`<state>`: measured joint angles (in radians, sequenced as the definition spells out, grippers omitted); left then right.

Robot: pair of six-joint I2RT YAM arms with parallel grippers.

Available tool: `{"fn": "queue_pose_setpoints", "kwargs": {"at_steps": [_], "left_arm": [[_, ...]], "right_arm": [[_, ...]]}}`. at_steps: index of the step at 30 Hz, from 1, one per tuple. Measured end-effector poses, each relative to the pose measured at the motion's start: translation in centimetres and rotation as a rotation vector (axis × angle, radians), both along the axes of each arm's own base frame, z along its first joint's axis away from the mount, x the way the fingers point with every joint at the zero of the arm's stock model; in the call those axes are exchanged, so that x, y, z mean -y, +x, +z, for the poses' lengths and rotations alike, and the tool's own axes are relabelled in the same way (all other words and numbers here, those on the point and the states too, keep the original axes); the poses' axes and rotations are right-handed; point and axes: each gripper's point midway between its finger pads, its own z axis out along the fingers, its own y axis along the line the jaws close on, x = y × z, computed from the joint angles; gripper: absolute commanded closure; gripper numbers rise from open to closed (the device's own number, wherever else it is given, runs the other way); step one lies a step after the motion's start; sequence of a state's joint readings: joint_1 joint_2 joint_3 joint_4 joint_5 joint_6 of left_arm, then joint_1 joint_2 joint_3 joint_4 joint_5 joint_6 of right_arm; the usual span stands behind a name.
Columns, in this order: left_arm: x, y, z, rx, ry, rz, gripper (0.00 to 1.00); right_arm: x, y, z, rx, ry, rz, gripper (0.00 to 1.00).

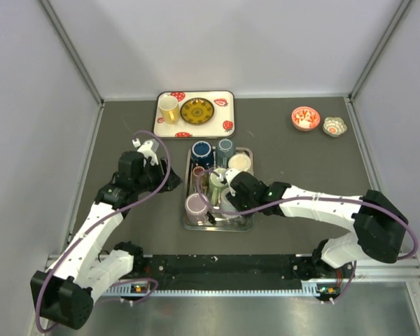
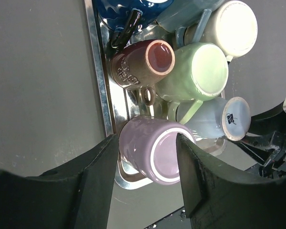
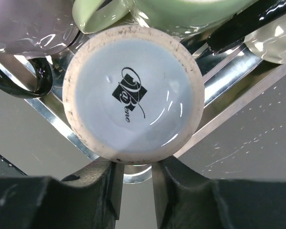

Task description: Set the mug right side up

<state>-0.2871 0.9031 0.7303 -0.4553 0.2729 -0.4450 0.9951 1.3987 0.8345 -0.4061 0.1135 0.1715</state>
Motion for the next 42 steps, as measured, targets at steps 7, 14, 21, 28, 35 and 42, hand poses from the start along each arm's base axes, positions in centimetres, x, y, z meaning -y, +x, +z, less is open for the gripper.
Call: {"fn": "queue_pose_setpoints", "kwargs": {"at_steps": [7,14,21,28,35,42], "left_arm": [[0.0,-0.1,0.1,0.005,-0.001,-0.001,0.44],[-0.1,-0.3,0.7,0.03,-0.005,0.001,0.44],[-1.1,-0.9,3.1,0.111,-0.015,0.05,0.36],[1.1,-2.5,10.9,0.31,-0.252,-0.017,0.22],[6.0,-4.8,15.7,0.354,-0.589,-0.283,0.22],[9.0,-7.3,15.8,0.284,-0.719,-0.453,0.31]], "right_arm": [[-0.4,0.0,-0.2,-0.001,0.009,-0.009,1.0],[0.8,-0.8,2.1,0.01,0.049,-0.046,1.0],[1.1,-2.4,9.9,0.061,0.304,-0.086,1.0],[0.2,-2.0,17.7,0.037,0.68,-0.178,1.0],[-0.2,2.4,24.6,-0.018,1.166,-0.28,1.0],[-2.8,2.0,27.3,-0.143,1.328,-0.184,1.0]]}}
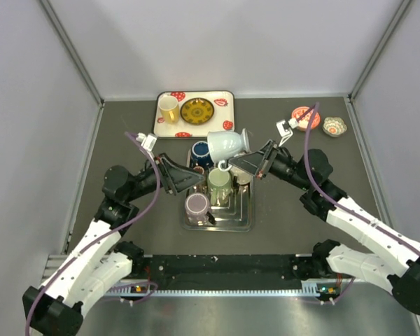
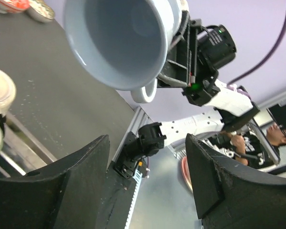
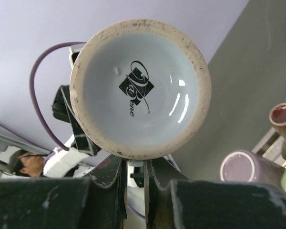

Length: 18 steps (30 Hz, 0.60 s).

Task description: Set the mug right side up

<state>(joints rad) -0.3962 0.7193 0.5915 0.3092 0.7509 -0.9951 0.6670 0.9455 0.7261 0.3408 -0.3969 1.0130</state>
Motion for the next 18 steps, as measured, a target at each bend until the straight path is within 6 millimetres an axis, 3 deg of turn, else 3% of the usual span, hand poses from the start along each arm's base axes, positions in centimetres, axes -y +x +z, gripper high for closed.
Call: {"fn": "queue_pose_setpoints", "kwargs": {"at_steps": [7,12,18], "left_arm": [[1.9,-0.4,0.6,0.022,-0.033,-0.068,0.38],[3.3,0.5,-0.2,-0.009,-0.026,-0.085,0.43],[4.3,2.0,-1.2,-0.043,-0.021,-0.059,0.46]], "right_arm": [[-0.9,0.4,0.3,-0.025,0.075,0.028,1.0],[-1.1,0.7,-0.4,-0.05,0.095,0.029,1.0],[-1.3,0.9,0.3,-0.046,0.136,0.037,1.0]]}}
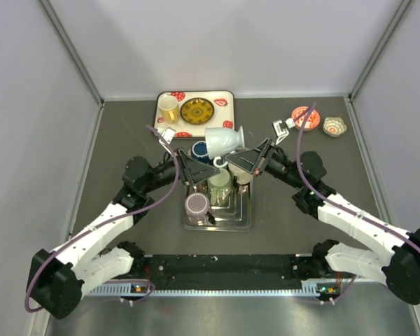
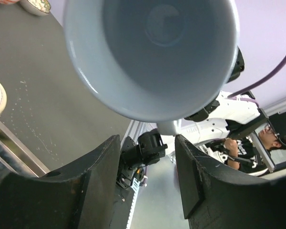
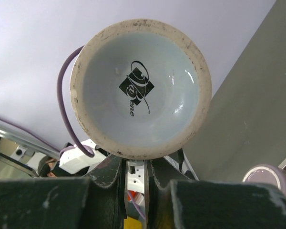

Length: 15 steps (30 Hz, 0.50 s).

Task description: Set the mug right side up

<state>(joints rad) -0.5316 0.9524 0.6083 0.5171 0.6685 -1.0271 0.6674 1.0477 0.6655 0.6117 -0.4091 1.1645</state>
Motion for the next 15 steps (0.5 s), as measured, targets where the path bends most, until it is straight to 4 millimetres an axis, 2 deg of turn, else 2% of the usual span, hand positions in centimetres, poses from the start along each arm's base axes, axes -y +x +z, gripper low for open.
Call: {"fn": "queue_pose_setpoints", "kwargs": {"at_steps": [4,8,15], "left_arm": [[0.2,0.6,0.4,-0.006,-0.023,0.024,0.46],[0.2,0.9,2.0,0.025,-0.084,0.045,0.46],[0.7,1.4,2.2,0.012,-0.111,0.06,0.51]], "right_arm": [[0.1,0.0,0.3,0.009,0.025,-0.007,1.0],[0.1,-0.1,-0.3,-0.002,0.029,-0.005,1.0],[0.3,0.2,-0.1,0.008,0.048,-0.029,1.0]]}}
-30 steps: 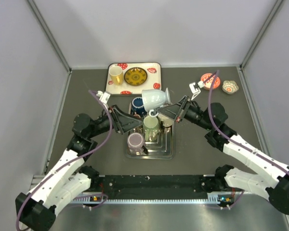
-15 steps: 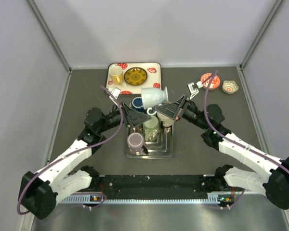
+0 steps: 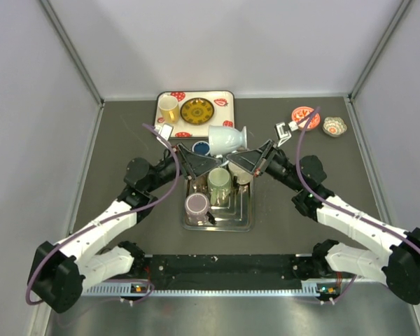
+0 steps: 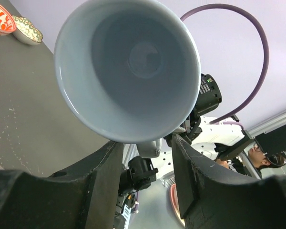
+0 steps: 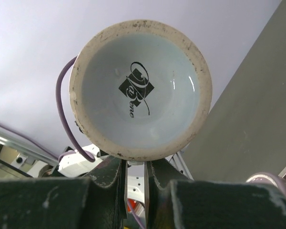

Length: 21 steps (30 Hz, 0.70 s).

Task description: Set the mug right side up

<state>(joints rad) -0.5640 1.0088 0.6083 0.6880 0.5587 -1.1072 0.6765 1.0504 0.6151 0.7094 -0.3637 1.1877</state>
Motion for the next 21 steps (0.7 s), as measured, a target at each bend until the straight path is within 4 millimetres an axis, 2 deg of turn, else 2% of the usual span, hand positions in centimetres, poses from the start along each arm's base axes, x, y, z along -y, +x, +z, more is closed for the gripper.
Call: {"fn": "queue_pose_setpoints", "kwargs": {"at_steps": [7,11,14,18,19,21], "left_arm": [[0.1,0.8,0.5,-0.024,-0.043,0.019,0.55],[0.6,1.1,0.4,-0.045,-0.053,0.007,0.61],[1.0,1.3,0.5,-0.054,-0.061,-0.006,0.7],[1.1,1.0,1.2,-0.055,-0.087,-0.018,0.91],[1.1,1.0,1.3,-0.056,-0.094,-0.021,1.0],[1.1,0.9,1.6,-0.051,-0.103,-0.023,1.0]], "right_arm": [[-0.1,0.2,0.3,0.024,0.005,-0.033,1.0],[-0.2,0.3,0.4,0.037,0.005,-0.05,1.0],[-0.2,0.4,0.6,0.049,0.007,-0.066,1.0],[-0.1,0.5,0.8,0.065,0.011,-0.077,1.0],[-0.1,0.5,0.9,0.069,0.014,-0.078,1.0],[-0.1,0.4,1.1,0.077,0.02,-0.076,1.0]]}}
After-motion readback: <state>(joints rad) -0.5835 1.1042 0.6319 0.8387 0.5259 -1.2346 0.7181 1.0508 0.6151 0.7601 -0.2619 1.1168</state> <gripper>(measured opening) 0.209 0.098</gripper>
